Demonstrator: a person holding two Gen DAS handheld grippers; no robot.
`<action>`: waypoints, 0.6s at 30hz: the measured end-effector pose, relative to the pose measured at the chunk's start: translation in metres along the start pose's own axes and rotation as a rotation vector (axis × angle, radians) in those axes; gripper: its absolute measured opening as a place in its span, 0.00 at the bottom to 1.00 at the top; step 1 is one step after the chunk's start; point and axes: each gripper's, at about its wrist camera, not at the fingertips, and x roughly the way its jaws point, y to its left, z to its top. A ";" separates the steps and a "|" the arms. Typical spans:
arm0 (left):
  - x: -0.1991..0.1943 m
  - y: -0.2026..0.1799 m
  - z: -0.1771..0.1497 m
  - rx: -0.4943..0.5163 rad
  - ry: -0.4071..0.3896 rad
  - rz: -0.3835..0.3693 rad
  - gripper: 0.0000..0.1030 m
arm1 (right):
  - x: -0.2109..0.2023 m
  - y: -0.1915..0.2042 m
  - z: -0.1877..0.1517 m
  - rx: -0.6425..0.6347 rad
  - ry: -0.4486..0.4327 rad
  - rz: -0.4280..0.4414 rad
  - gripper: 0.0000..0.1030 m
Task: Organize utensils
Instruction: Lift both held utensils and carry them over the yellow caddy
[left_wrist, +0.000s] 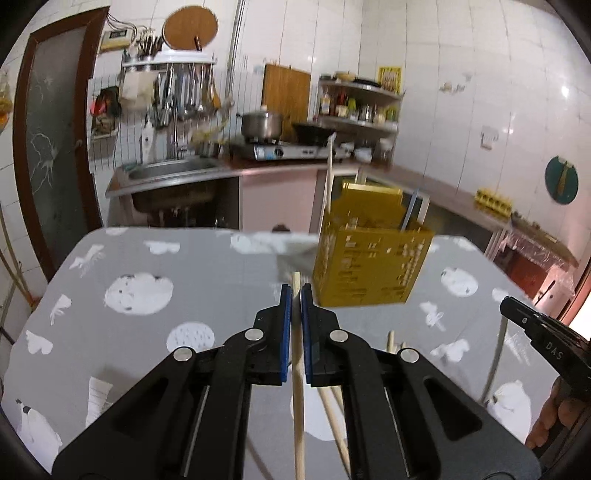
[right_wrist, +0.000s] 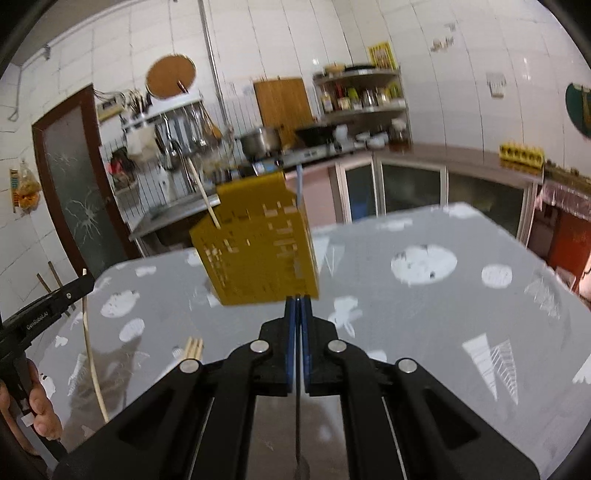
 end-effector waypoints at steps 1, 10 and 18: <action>-0.004 0.001 0.002 -0.007 -0.016 -0.004 0.04 | -0.003 0.001 0.003 -0.004 -0.020 0.002 0.03; -0.010 0.000 0.025 -0.015 -0.089 -0.028 0.04 | -0.006 0.007 0.024 -0.026 -0.110 0.006 0.03; -0.009 -0.015 0.065 0.010 -0.158 -0.049 0.04 | 0.000 0.016 0.068 -0.044 -0.162 0.026 0.03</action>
